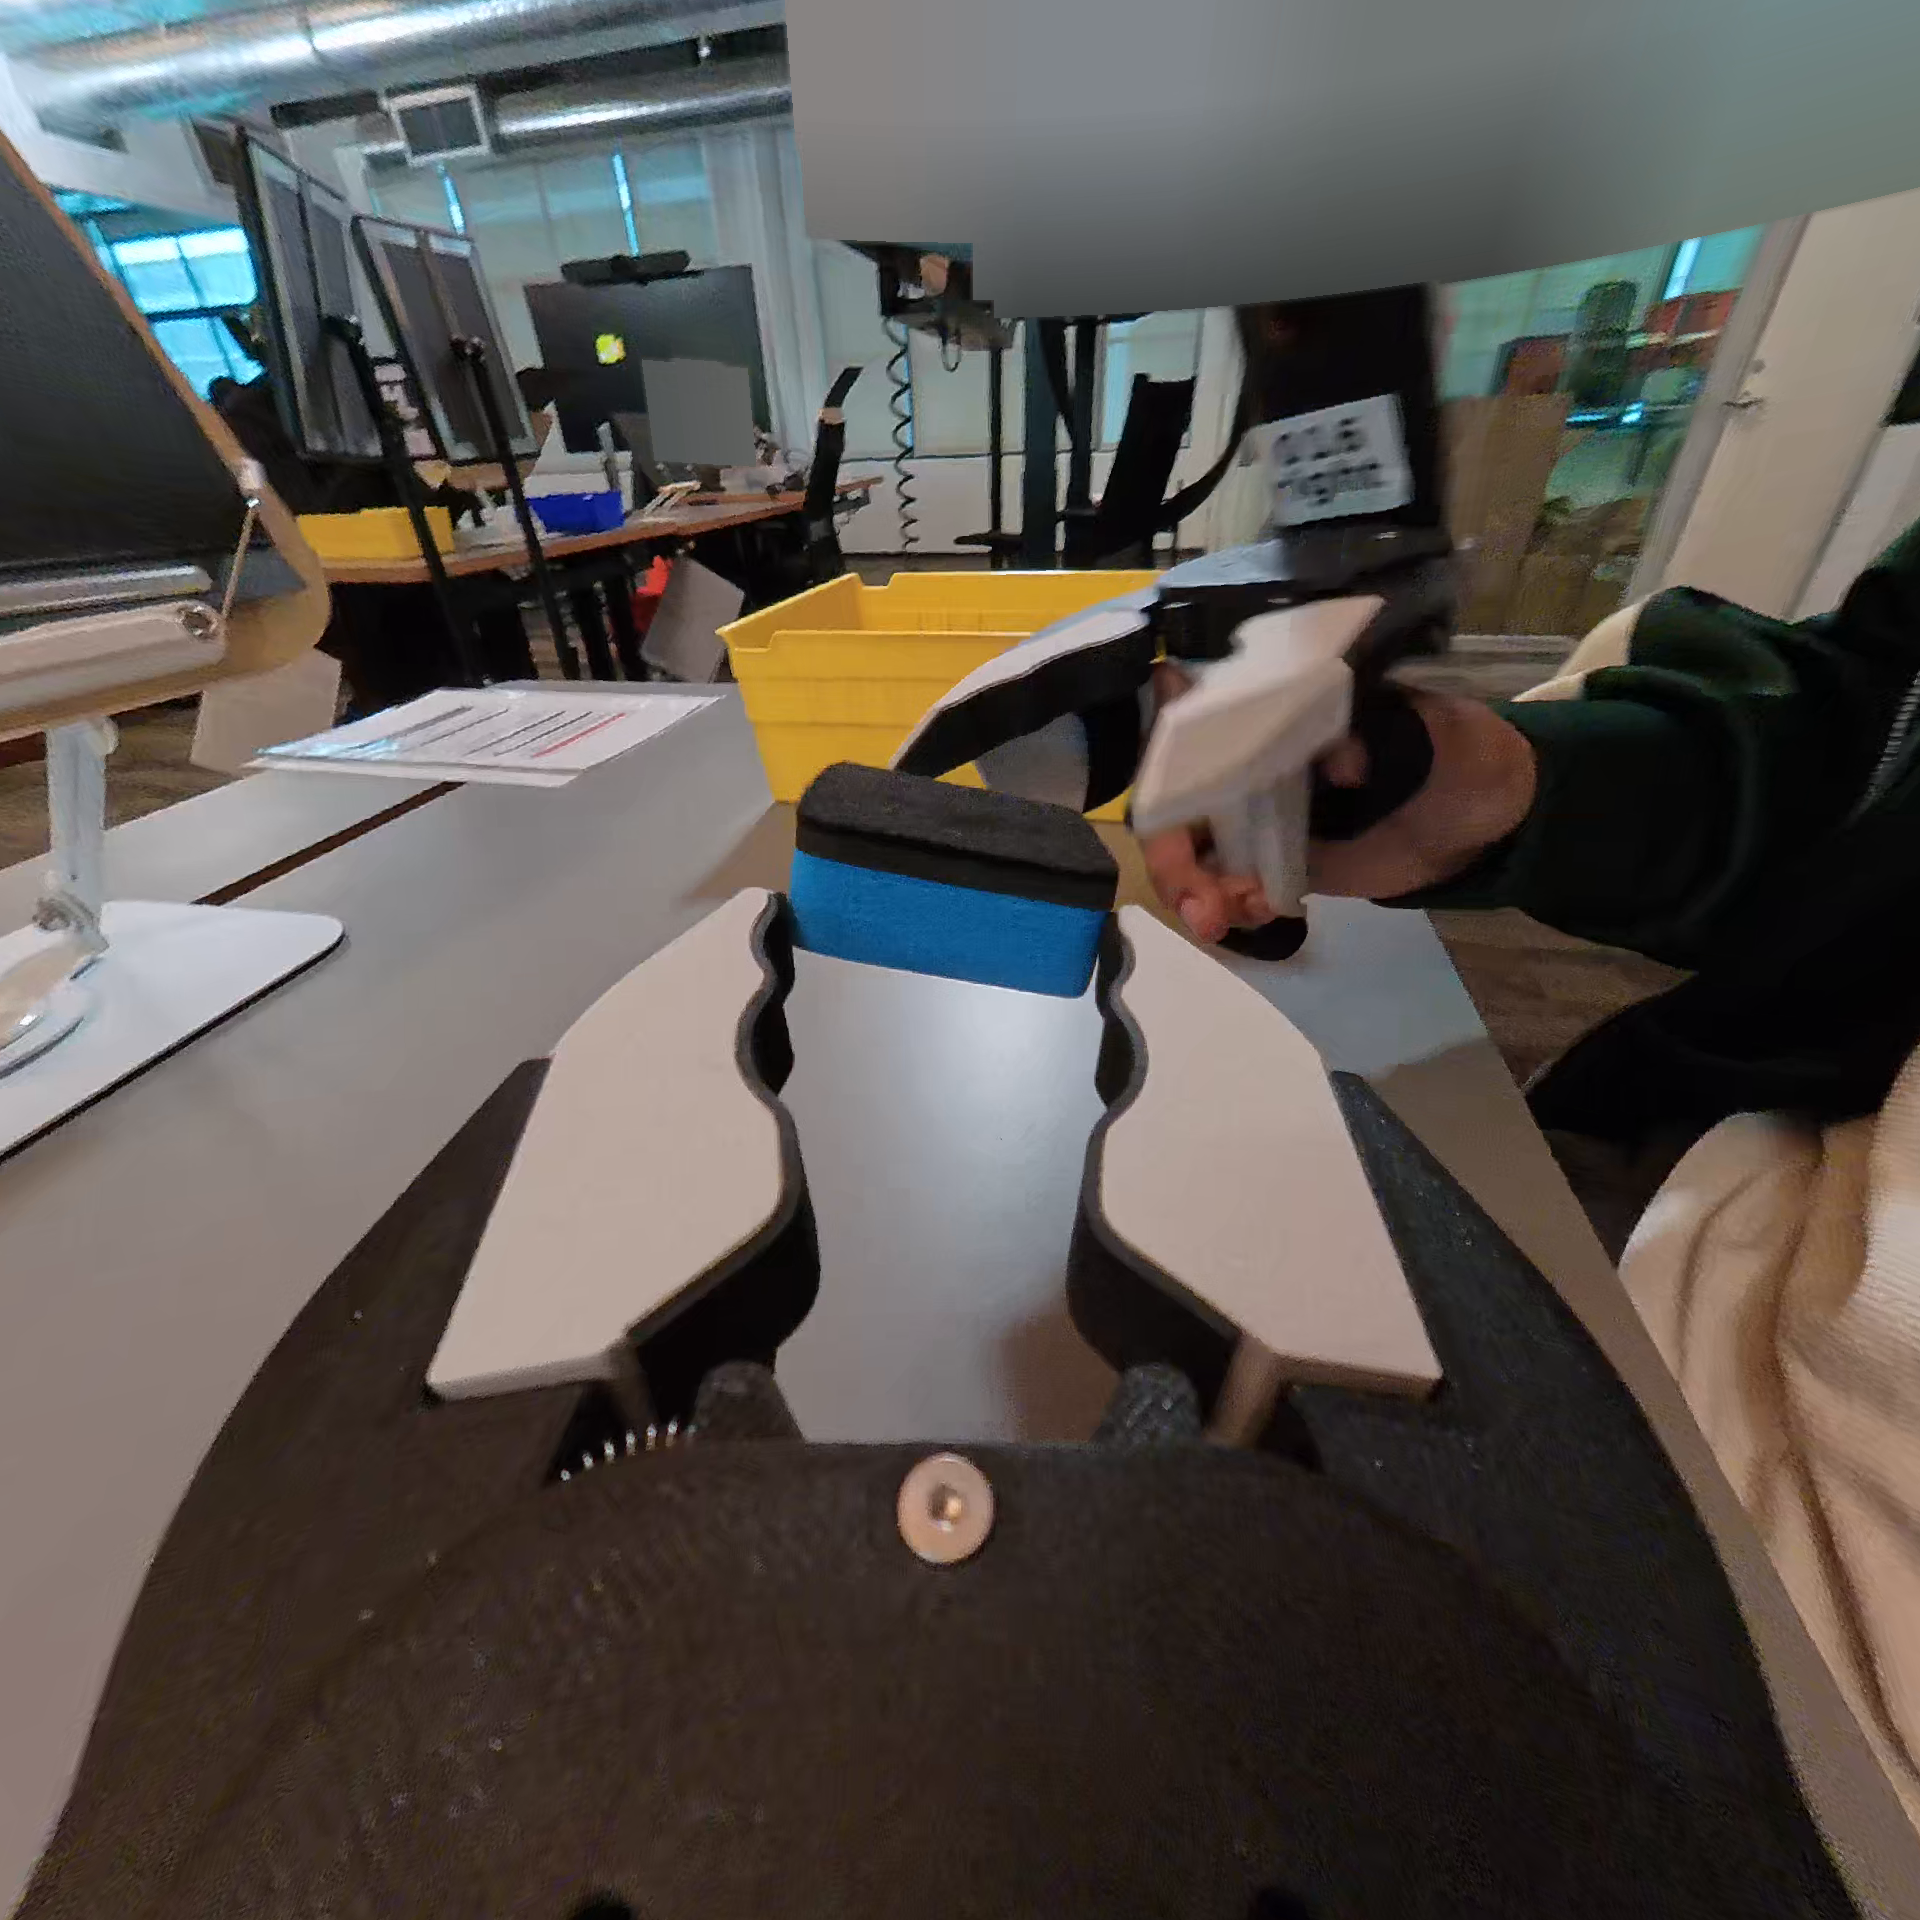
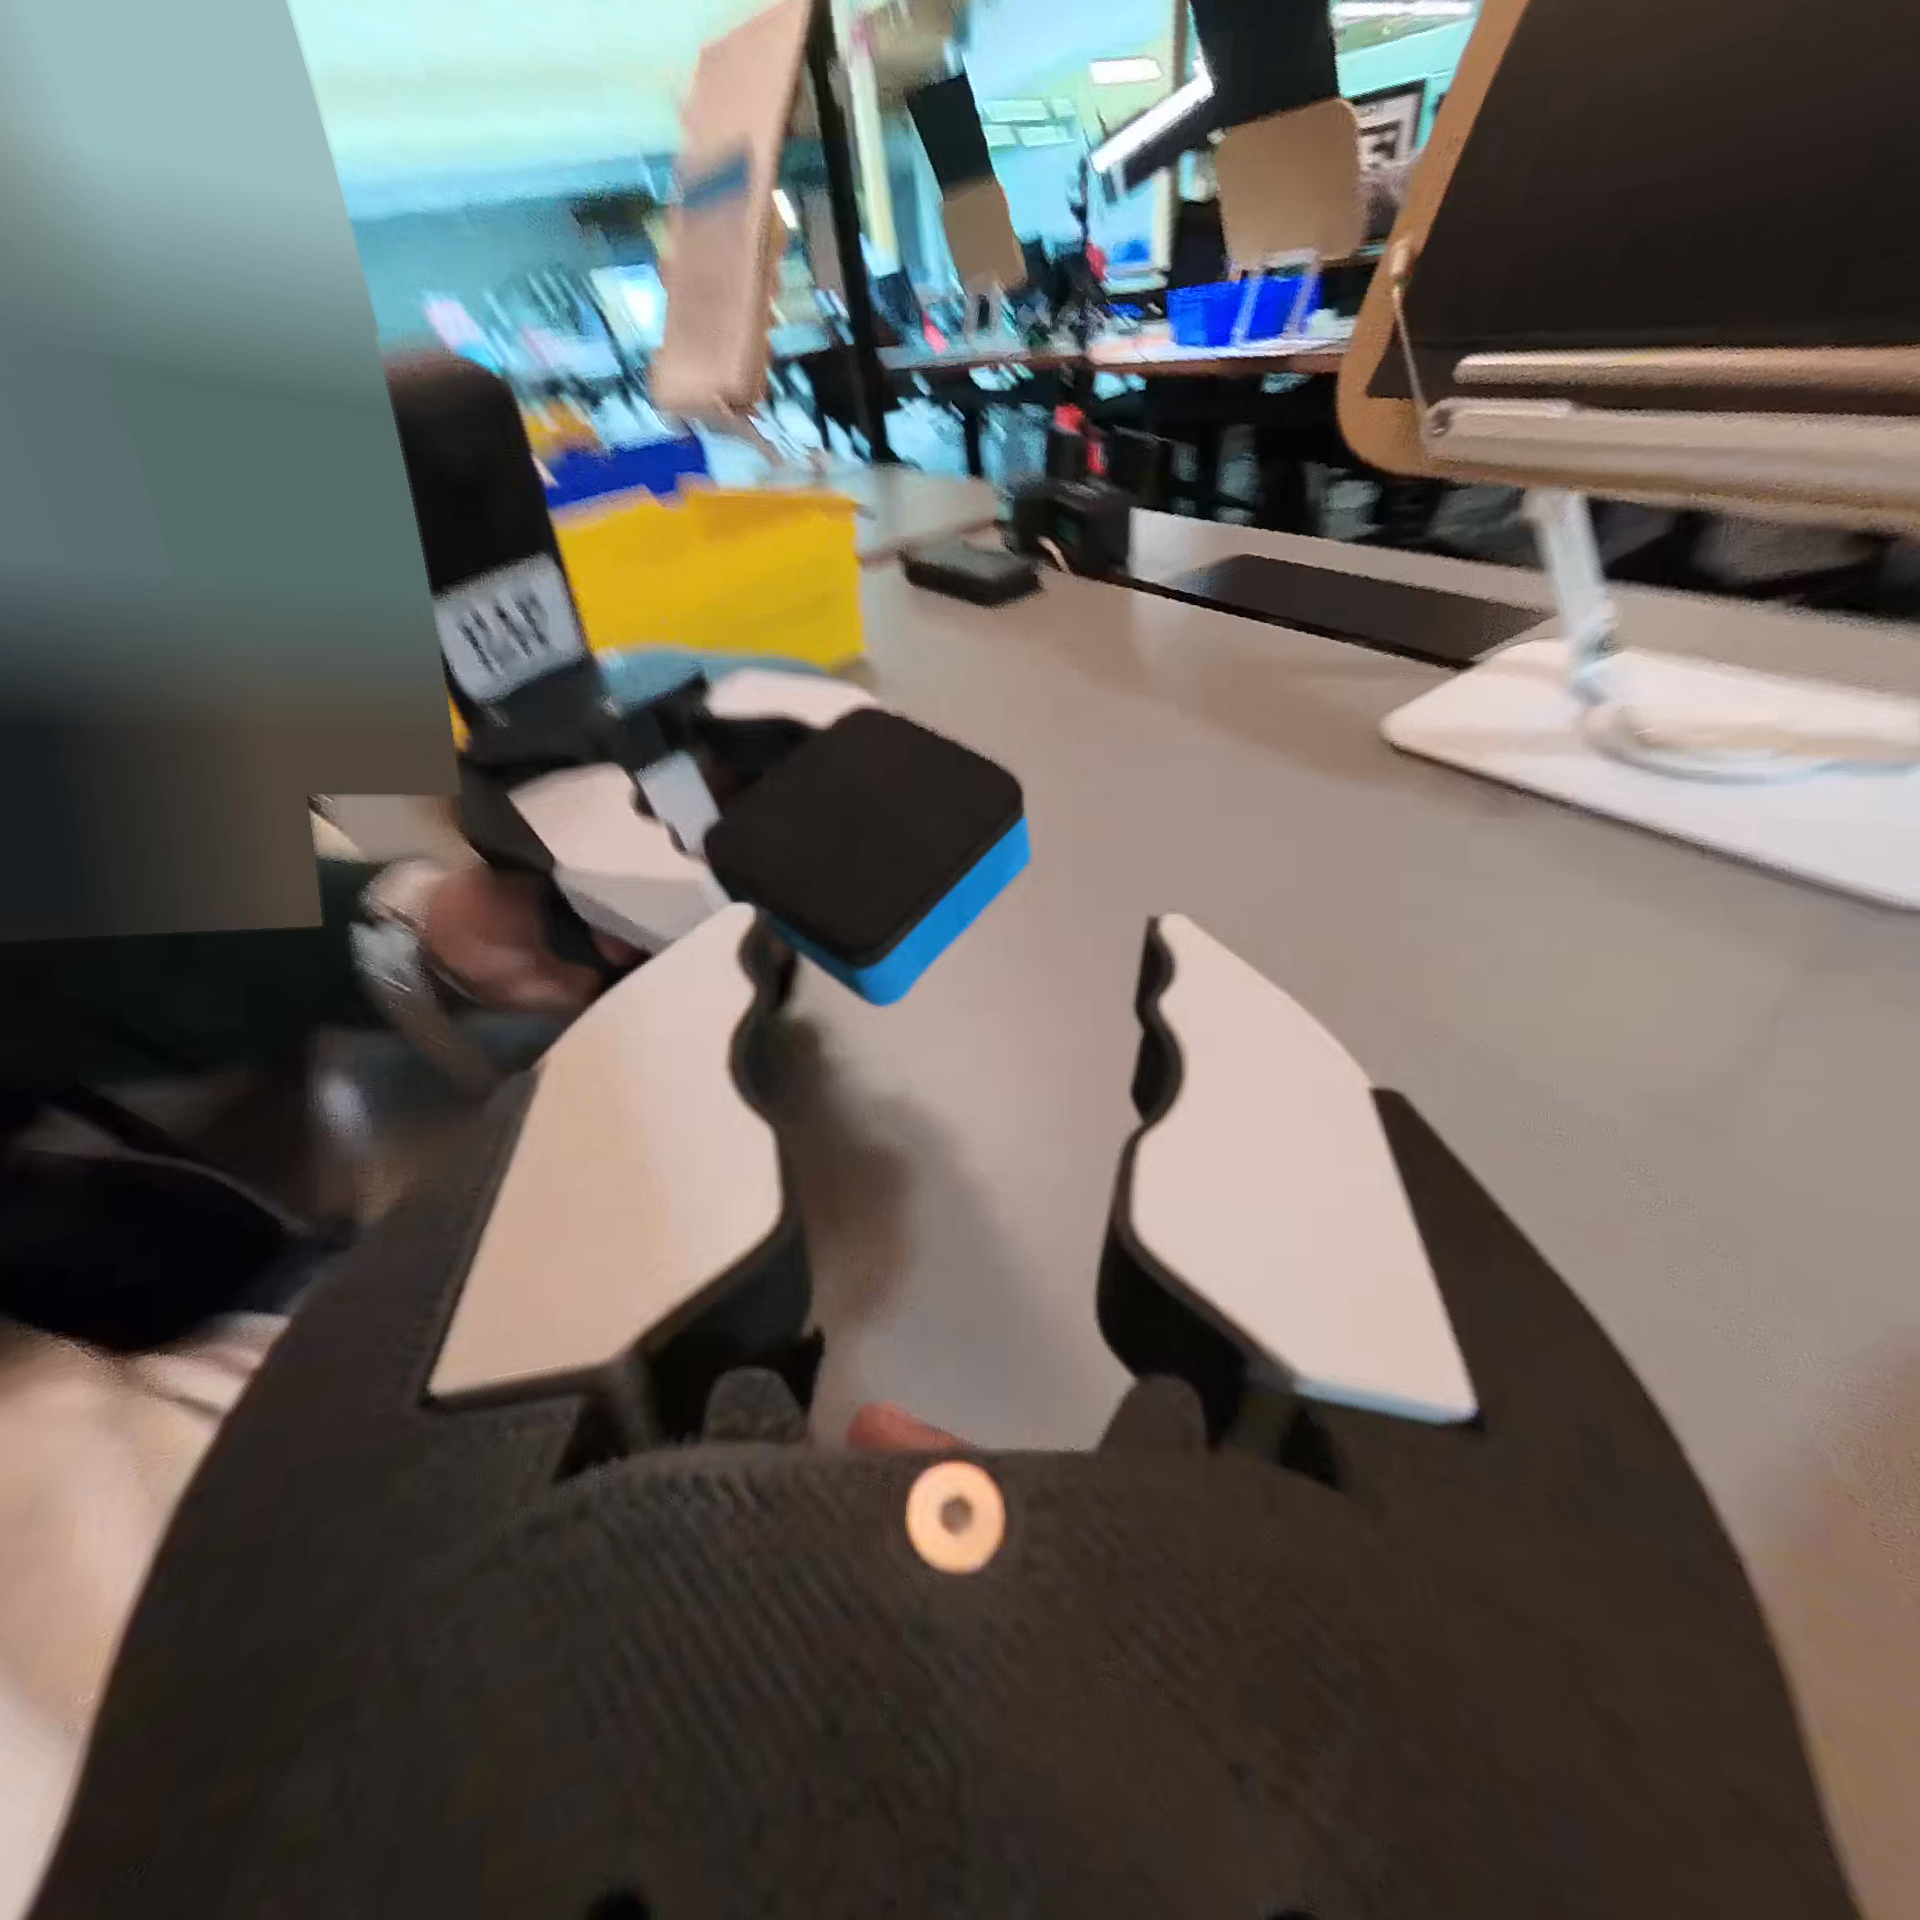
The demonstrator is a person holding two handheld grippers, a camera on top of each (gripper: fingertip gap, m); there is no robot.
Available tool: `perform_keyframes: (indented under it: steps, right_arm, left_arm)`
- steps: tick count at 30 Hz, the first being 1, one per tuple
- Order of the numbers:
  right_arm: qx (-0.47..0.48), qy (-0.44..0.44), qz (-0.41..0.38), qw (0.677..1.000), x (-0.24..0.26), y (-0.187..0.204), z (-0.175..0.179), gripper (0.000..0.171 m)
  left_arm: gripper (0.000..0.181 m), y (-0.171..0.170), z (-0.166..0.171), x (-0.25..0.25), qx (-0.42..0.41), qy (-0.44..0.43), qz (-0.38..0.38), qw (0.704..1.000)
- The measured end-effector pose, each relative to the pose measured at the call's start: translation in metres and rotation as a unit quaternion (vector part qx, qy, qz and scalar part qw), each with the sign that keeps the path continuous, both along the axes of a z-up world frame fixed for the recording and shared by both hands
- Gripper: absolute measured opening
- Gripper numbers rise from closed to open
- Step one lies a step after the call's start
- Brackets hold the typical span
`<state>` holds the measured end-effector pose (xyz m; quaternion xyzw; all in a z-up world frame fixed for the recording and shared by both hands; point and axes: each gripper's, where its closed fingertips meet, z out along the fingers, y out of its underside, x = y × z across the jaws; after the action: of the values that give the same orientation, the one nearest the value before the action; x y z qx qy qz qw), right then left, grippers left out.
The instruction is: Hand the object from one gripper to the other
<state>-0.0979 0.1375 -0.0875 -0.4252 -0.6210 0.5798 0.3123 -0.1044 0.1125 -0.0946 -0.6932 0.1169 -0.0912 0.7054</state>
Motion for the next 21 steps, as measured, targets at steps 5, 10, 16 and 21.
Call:
perform_keyframes:
  steps: [5, 10, 16, 21]
  right_arm:
    - [-0.272, -0.083, 0.136, 0.949, 0.012, -0.011, 0.010, 0.052]
    - [-0.403, -0.163, 0.241, 0.868, 0.022, -0.033, 0.010, 0.044]
    - [-0.411, -0.192, 0.266, 0.851, 0.027, -0.043, 0.007, 0.025]
    - [-0.408, -0.175, 0.257, 0.858, 0.025, -0.037, 0.009, 0.025]
  left_arm:
    - [0.056, -0.005, 0.009, 0.017, 0.040, 0.013, -0.054, 0.998]
    - [0.055, -0.006, 0.003, 0.032, 0.034, 0.058, -0.079, 0.995]
    - [0.056, -0.008, 0.005, 0.039, 0.041, 0.061, -0.101, 0.992]
    - [0.076, -0.004, 0.001, 0.035, 0.018, 0.013, -0.091, 0.996]
